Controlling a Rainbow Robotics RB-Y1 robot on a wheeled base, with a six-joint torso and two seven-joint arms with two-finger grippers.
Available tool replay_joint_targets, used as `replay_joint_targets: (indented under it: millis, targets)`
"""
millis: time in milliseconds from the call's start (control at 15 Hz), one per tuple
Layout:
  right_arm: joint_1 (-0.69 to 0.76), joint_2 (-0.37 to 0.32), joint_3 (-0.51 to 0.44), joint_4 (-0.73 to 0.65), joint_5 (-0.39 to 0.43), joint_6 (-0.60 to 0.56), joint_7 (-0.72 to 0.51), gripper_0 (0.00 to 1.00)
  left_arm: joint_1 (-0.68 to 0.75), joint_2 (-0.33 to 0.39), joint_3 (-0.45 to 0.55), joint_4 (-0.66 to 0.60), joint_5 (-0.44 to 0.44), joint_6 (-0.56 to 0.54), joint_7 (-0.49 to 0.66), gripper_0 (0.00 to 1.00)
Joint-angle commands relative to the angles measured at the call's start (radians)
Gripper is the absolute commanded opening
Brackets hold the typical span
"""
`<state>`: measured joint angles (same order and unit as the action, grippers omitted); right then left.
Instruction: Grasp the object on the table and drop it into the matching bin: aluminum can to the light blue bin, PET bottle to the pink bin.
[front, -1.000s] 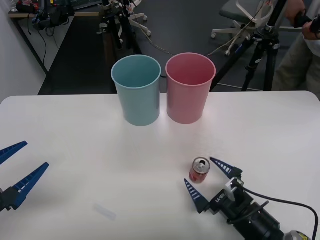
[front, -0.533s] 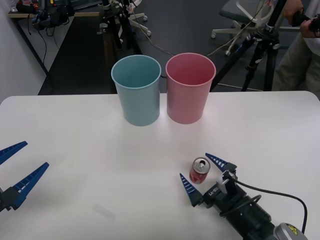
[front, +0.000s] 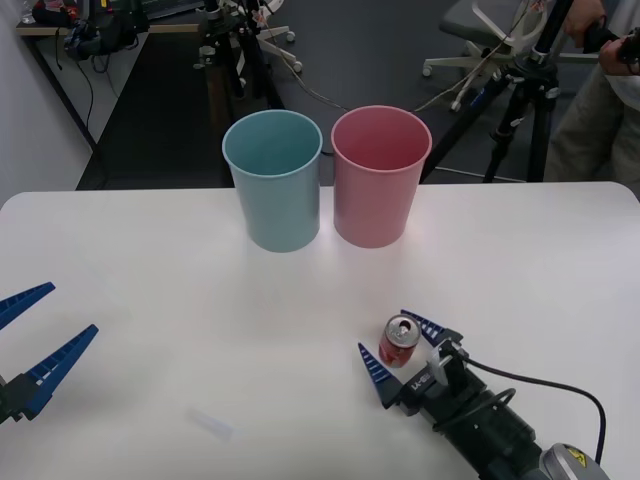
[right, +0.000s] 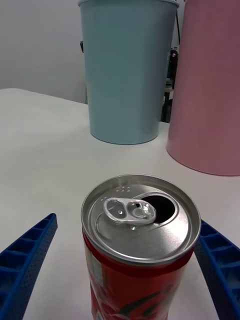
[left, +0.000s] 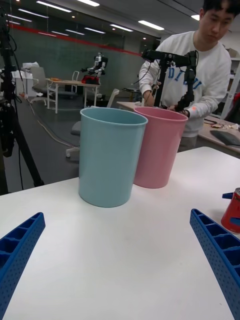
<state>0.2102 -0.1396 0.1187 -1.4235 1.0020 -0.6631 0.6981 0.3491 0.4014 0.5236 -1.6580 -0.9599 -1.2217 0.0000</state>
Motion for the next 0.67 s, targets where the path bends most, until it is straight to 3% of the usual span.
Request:
replay_joint_targets:
  millis: [67, 667]
  targets:
    - [0.0, 0.0, 0.004, 0.0, 0.0, 0.0, -0.002, 0.0, 0.0, 0.0, 0.0, 0.0, 0.0, 0.0, 0.0, 1.0]
    - [0.006, -0.001, 0.004, -0.032, 0.0, -0.01, -0.022, 0.0, 0.0, 0.0, 0.0, 0.0, 0.0, 0.0, 0.0, 1.0]
